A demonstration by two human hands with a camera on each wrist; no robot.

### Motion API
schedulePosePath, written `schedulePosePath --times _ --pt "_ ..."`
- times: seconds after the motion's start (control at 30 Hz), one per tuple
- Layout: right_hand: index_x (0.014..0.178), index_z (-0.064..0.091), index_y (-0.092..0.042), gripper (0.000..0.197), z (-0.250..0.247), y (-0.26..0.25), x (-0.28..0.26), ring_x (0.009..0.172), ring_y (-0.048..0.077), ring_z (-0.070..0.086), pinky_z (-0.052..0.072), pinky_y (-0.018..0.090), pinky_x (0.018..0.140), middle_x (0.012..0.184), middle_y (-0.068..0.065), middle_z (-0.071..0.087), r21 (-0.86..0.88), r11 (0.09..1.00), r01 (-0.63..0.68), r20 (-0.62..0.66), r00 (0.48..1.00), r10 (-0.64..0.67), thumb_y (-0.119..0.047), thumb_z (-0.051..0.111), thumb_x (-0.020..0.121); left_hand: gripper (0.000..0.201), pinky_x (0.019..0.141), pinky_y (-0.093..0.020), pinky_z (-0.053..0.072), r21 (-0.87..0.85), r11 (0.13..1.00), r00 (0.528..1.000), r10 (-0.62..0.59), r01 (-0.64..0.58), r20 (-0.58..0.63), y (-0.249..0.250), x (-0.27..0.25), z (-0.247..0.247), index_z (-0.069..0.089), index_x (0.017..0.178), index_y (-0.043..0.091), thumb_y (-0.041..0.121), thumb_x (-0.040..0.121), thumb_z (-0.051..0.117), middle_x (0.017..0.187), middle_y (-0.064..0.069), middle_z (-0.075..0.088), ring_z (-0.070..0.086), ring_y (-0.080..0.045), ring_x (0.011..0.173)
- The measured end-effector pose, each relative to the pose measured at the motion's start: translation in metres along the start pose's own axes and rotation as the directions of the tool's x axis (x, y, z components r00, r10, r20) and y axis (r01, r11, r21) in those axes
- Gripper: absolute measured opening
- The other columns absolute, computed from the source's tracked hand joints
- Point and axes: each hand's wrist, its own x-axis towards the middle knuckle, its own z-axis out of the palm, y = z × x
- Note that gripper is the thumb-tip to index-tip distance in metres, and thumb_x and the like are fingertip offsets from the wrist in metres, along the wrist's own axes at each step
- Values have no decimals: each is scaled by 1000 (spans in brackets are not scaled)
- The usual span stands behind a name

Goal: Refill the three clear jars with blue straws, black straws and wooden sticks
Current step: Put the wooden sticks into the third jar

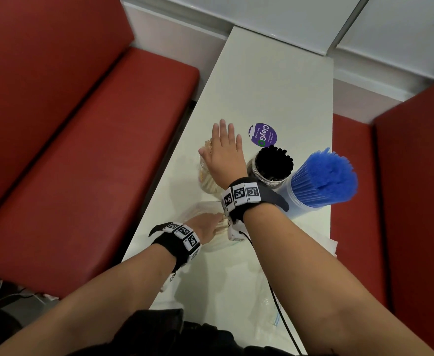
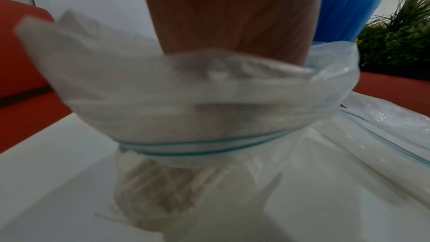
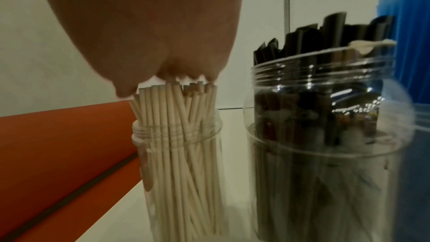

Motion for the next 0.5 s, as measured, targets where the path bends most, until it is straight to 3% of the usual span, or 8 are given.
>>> schedulePosePath --times 0.07,0.13,0.2,0.23,0.3,0.37,0.43,0.5 --pt "162 5 -7 69 -1 4 -6 156 32 -6 -2 48 126 169 14 3 18 1000 7 72 997 -8 -43 32 109 36 96 -42 47 -41 999 999 -3 1 -51 2 -1 3 47 139 10 18 103 43 124 -17 63 60 -34 113" --pt "159 27 -10 56 -6 9 -17 154 37 15 12 49 125 163 18 26 144 989 45 -96 995 -31 -29 40 108 39 96 -41 46 -61 998 996 -26 21 -89 5 -1 5 42 143 12 25 106 42 125 -18 62 60 -35 112" --pt "138 58 -10 39 -9 9 -35 125 35 53 41 49 106 132 16 61 290 944 160 -356 933 -49 -17 50 101 38 92 -38 42 -63 998 994 -31 25 -101 6 -1 5 44 138 9 27 106 44 120 -18 63 60 -36 109" --pt "123 67 -11 30 -9 9 -45 105 30 61 49 46 92 113 11 68 367 906 213 -399 916 -54 -14 52 98 37 92 -36 42 -57 998 995 -28 22 -98 7 -2 5 46 137 7 27 105 45 120 -18 64 60 -35 110" --pt "101 71 -16 19 -5 8 -67 78 20 64 53 38 73 85 1 71 552 804 220 -265 961 -81 -14 53 93 36 96 -36 42 -26 1000 997 -20 18 -75 10 -1 2 50 134 4 25 104 48 124 -17 63 59 -33 113" --pt "88 70 -22 17 5 10 -87 62 13 63 53 31 62 66 -7 66 675 736 51 -19 998 -53 -14 55 91 35 99 -37 43 -29 999 996 -31 29 -79 14 2 2 54 131 1 22 103 49 128 -18 62 57 -33 118" --pt "87 71 -19 16 22 18 -106 63 13 62 52 29 64 68 -5 66 643 761 -89 172 985 -31 -14 56 90 38 104 -36 39 -60 997 994 -60 54 -90 19 2 3 51 137 -1 18 105 43 136 -19 57 53 -30 125" --pt "93 70 -14 14 37 29 -124 74 20 62 50 31 70 81 3 69 563 812 -157 278 961 -7 -13 56 90 38 103 -33 37 -85 995 995 -63 57 -72 20 0 4 51 139 2 16 106 39 138 -19 56 53 -29 126"
